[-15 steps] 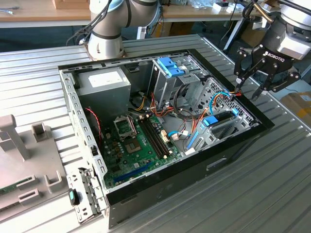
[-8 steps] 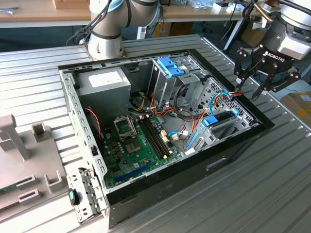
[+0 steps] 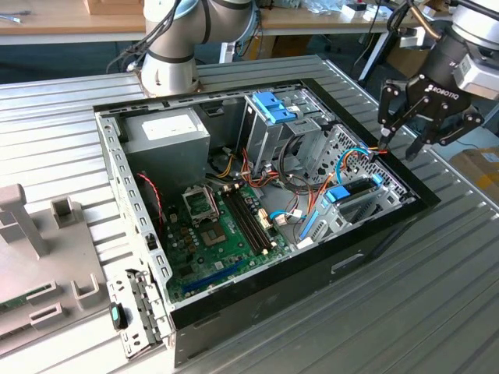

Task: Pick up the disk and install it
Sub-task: 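Insert the first disk wire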

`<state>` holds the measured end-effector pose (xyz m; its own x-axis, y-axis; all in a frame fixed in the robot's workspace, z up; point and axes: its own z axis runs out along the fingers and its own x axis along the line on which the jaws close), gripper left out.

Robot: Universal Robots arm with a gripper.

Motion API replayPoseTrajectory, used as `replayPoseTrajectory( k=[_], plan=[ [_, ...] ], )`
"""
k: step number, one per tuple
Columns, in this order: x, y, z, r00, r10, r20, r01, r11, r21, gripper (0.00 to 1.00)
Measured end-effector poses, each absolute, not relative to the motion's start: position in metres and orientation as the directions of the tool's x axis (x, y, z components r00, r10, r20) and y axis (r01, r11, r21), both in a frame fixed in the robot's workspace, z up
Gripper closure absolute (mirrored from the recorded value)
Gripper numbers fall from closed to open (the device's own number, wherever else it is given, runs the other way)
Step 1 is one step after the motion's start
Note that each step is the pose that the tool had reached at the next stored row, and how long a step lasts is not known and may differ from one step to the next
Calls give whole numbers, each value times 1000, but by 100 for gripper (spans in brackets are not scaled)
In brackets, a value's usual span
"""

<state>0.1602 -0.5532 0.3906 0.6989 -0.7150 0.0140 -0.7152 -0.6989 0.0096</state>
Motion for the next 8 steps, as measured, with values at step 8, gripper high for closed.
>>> replayPoseTrajectory(
  k=[8],
  plan=[
    [166, -548, 384, 751, -660, 24, -661, -750, 20, 50]
  ],
)
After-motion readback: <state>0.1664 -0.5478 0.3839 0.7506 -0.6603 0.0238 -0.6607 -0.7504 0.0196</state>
